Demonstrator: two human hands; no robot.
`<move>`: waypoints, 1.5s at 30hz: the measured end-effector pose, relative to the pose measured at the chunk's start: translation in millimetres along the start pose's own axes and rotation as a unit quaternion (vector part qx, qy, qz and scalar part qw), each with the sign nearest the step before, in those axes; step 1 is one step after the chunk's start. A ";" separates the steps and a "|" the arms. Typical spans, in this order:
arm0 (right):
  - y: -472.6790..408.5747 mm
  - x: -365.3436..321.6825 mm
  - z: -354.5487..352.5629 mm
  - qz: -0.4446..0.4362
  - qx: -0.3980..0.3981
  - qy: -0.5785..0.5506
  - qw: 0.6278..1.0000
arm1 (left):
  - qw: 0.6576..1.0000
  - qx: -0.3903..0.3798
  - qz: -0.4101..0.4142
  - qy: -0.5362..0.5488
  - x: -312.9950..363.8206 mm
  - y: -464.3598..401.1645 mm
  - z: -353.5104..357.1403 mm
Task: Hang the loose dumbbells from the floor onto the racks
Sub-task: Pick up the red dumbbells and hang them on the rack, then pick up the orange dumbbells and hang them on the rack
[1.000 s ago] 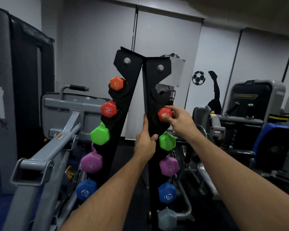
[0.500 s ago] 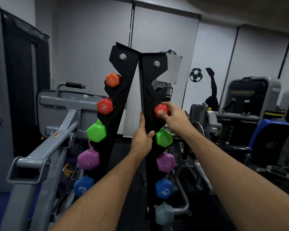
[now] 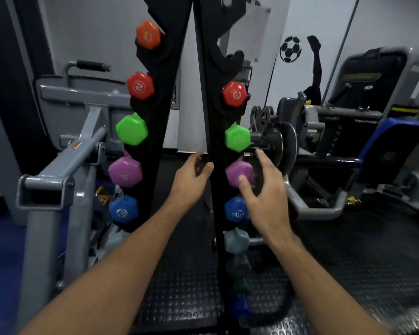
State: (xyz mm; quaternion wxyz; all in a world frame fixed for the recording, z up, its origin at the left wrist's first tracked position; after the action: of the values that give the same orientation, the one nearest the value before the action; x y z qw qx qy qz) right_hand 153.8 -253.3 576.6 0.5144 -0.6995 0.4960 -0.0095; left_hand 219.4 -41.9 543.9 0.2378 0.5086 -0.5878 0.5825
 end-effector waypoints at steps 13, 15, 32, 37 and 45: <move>306.9 190.7 127.5 0.251 -0.236 0.021 0.938 | 0.950 -0.115 -0.289 -0.021 -249.6 173.8 51.2; 350.6 215.7 143.1 0.316 -0.272 0.025 0.909 | 0.935 -0.139 -0.324 -0.030 -285.8 204.0 64.9; 587.6 346.3 236.1 0.589 -0.375 0.006 0.716 | 0.824 -0.297 -0.463 -0.137 -513.8 394.3 170.3; 635.9 377.2 259.6 0.667 -0.335 -0.022 0.665 | 0.813 -0.328 -0.456 -0.152 -557.0 415.7 203.1; 694.1 408.3 293.7 0.799 -0.166 -0.153 0.557 | 0.820 -0.336 -0.435 -0.160 -613.5 417.5 238.5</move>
State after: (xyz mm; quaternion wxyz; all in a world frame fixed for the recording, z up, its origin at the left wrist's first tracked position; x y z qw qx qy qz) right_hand 40.0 -317.3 -270.5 0.2536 -0.0798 0.7586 0.5949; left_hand 155.5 -147.9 -225.6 0.5252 0.6857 -0.4947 0.0957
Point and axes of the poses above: each hand's wrist, its own y-axis away from the middle knuckle, its own z-axis out of the palm, x = y × z, the point moved 10 cm from there along -y, towards the middle knuckle, and after that the axes turned 8 degrees about y, right-handed, at the moved point
